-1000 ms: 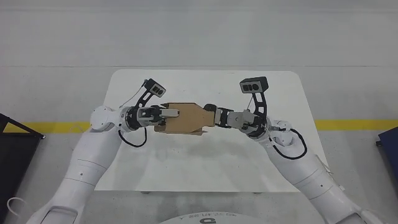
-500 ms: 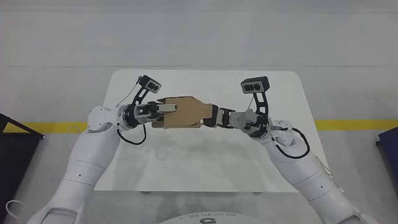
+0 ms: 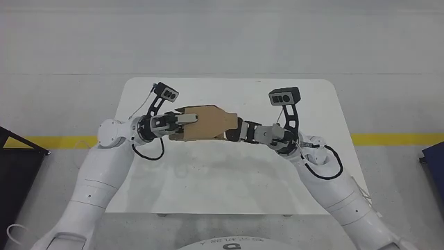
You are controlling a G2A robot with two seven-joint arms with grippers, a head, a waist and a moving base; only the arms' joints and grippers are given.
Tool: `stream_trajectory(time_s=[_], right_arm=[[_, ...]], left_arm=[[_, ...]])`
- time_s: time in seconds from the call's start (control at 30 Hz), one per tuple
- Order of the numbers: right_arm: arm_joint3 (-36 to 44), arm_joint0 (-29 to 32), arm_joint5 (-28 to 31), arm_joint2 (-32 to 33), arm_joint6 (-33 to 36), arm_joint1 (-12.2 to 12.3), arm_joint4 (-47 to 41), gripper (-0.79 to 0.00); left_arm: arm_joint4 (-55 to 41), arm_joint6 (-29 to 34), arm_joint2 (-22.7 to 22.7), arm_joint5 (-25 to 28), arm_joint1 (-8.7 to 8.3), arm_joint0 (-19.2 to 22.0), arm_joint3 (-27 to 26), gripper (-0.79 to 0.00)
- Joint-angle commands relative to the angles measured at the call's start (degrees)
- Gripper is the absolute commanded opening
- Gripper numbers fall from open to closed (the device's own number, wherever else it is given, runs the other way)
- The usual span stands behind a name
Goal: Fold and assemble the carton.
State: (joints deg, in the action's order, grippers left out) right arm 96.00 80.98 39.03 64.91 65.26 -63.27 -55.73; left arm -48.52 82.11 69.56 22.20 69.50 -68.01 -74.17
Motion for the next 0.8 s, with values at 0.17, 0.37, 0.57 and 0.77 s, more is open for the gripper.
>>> stream_trajectory(time_s=[0.17, 0.37, 0.57, 0.77], right_arm=[[1.59, 1.64, -0.51, 1.88, 0.51, -0.12, 0.13, 0.0], [0.77, 1.47, -0.5, 1.83, 0.5, -0.6, 0.92, 0.0], [-0.65, 0.55, 0.99, 0.7, -1.0, -1.21, 3.41, 0.0], [-0.03, 0.79, 2.63, 0.35, -2.63, -1.51, 5.56, 0.0]], left_arm=[[-0.73, -1.12, 0.66, 1.1, 0.15, -0.25, -0.18, -0.785], [-0.32, -1.56, 0.36, 1.55, 0.31, -0.36, -0.39, -0.785], [-0.74, -1.02, 0.05, 1.0, 0.43, -0.65, -0.94, -0.785], [-1.63, 0.05, 0.14, -0.06, 0.54, -0.72, -1.0, -0.785]])
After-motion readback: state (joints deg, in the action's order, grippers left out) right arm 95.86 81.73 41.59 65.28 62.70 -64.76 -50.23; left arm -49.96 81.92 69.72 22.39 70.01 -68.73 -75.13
